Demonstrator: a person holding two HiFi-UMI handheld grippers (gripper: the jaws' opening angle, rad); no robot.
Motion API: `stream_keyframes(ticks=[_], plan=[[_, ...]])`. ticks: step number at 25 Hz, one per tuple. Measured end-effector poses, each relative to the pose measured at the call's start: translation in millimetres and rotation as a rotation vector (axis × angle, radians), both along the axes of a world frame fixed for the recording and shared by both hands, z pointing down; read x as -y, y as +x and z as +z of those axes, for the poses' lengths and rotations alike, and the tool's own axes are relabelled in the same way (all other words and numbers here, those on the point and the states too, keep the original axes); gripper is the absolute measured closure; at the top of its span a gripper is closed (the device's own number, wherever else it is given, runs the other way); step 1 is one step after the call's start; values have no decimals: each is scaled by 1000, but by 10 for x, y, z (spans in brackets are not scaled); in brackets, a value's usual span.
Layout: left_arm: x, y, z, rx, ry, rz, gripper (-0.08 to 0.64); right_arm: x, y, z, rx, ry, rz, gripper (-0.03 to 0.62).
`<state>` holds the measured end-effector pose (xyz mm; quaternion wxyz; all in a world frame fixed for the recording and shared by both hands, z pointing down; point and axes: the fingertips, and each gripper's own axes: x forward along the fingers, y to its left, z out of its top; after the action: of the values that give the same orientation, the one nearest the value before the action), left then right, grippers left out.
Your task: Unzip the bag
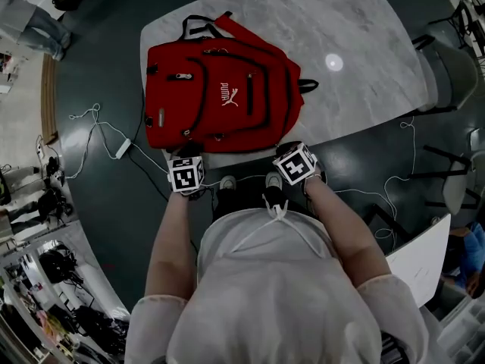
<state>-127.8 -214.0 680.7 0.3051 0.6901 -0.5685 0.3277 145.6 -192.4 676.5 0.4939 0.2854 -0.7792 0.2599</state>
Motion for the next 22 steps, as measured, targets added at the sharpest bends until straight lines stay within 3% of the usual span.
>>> stream_keyframes(ticks=[13, 21, 22], plan=[[15, 2, 22, 15, -6, -67, 540, 276, 302, -23, -19, 22, -20, 563], [23, -3, 2, 4, -14, -70, 540, 292, 315, 13, -13, 44, 43, 558], [12, 4, -29, -8, -11, -73, 540, 291, 307, -18, -11, 53, 62, 522]])
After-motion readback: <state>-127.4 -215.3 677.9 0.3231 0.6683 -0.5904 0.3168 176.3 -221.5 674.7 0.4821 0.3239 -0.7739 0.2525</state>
